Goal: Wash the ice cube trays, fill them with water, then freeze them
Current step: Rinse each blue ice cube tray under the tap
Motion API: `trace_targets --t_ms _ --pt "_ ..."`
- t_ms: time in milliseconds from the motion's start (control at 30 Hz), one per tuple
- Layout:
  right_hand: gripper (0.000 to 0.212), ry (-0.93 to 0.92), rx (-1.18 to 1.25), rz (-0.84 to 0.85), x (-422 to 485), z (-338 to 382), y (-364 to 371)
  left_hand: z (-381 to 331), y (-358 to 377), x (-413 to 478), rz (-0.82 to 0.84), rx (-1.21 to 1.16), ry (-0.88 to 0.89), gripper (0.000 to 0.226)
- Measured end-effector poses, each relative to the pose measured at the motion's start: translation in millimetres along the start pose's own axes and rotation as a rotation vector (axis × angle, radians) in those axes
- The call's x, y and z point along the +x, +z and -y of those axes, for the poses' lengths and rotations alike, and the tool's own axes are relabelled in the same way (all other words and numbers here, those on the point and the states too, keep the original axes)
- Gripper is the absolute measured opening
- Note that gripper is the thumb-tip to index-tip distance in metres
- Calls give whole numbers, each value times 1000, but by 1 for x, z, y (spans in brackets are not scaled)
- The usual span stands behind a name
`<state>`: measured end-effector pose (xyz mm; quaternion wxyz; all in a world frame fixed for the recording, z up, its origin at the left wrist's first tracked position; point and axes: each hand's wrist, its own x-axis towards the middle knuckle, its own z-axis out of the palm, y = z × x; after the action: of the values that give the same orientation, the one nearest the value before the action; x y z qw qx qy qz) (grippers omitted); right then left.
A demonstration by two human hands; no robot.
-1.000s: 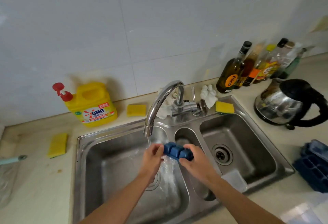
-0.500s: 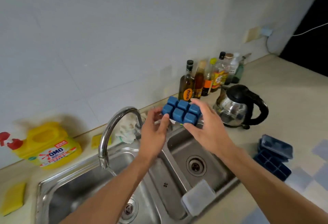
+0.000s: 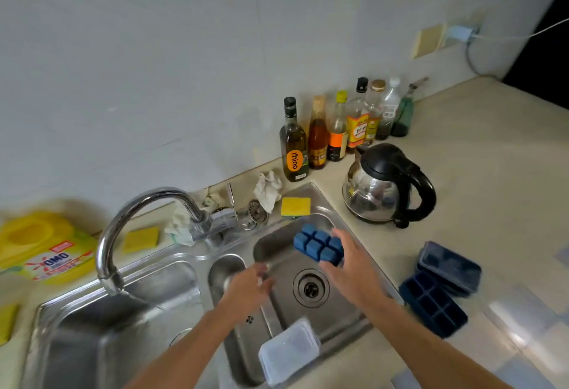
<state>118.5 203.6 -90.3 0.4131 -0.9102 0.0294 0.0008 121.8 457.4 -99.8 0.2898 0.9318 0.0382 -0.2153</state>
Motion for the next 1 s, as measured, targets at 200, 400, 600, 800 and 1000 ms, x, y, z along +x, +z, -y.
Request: trace_targets --t_ms 200,400,600,800,1000 --pt "66 -199 154 -122 18 16 -18 -12 10 -6 19 12 -20 31" --pt "83 73 -266 298 -21 -50 8 -9 13 -12 14 30 52 30" --pt "75 -107 243 -164 6 32 -9 -2 12 -11 17 62 61 24" --pt "77 100 -285 283 -39 -16 15 14 9 -15 5 74 94 30" --pt "75 -45 -91 83 -44 -7 27 21 22 -23 10 49 61 30"
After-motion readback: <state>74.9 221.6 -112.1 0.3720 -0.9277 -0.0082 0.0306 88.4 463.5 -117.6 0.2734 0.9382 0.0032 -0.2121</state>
